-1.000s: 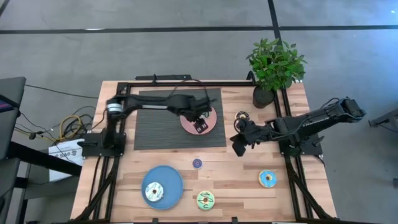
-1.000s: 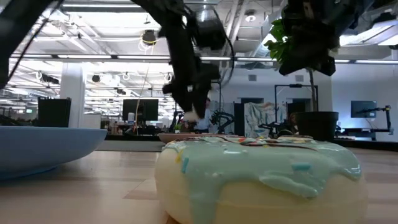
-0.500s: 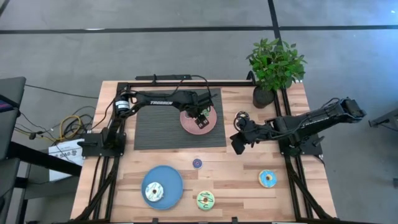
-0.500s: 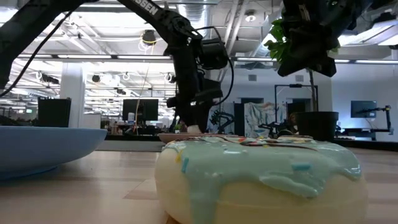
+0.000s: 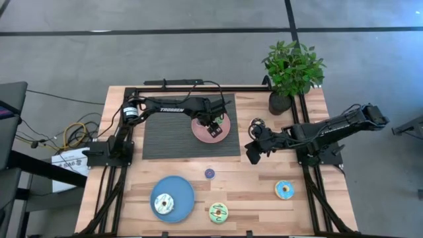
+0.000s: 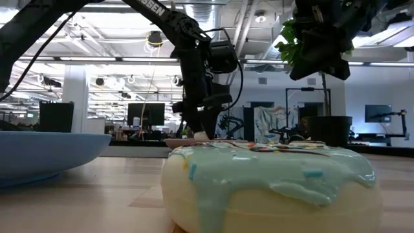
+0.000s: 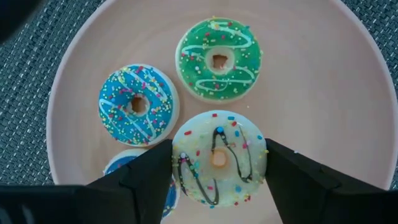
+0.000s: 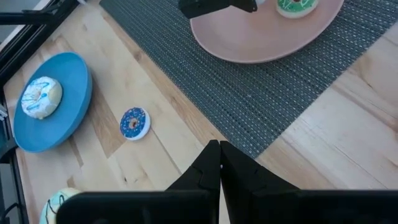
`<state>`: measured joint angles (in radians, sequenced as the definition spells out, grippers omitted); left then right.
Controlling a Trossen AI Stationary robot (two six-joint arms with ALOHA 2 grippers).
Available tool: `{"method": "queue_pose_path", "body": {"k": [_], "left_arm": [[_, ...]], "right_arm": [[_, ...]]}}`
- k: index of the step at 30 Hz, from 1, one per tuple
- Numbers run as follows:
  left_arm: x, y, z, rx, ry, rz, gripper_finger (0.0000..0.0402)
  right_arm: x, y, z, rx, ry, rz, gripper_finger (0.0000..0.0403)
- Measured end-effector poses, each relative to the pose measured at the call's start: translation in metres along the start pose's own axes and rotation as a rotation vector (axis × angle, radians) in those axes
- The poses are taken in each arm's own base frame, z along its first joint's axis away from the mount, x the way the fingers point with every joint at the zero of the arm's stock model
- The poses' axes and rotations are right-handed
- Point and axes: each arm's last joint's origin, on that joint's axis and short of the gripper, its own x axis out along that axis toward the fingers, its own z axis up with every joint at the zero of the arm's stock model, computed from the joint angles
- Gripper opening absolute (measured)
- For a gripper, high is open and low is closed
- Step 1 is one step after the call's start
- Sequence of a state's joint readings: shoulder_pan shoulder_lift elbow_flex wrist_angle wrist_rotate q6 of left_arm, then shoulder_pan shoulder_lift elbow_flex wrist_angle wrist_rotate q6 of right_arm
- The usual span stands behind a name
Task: Pick & Place donuts
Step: Put the small white donut on the pink plate, then put the big black donut on the blue plate
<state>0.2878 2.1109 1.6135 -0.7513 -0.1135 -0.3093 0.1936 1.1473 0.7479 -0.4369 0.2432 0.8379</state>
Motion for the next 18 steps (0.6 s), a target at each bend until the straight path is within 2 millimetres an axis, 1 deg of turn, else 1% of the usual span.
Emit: {"method": "queue_pose_path", "body": {"k": [9,15,17,18], "left_arm": [[0.0,0.0,0.0,-0.006,0.0,0.003,0.0263],[0.0,0.002,0.0,-0.009,0.006,0.006,0.0271],[-0.005,0.004,-0.002,-0.017,0.027,0.014,0.0271],[-0.01,0.005,-0.002,-0.025,0.025,0.015,0.0271]], "right_arm": [[0.0,0.0,0.0,0.0,0.001,0.0,0.0001],[0.0,0.0,0.0,0.0,0.001,0.001,0.0001],[0.0,0.0,0.0,0.0,0.001,0.002,0.0001],[0.0,0.0,0.0,0.0,0.003,0.003,0.0001]]}}
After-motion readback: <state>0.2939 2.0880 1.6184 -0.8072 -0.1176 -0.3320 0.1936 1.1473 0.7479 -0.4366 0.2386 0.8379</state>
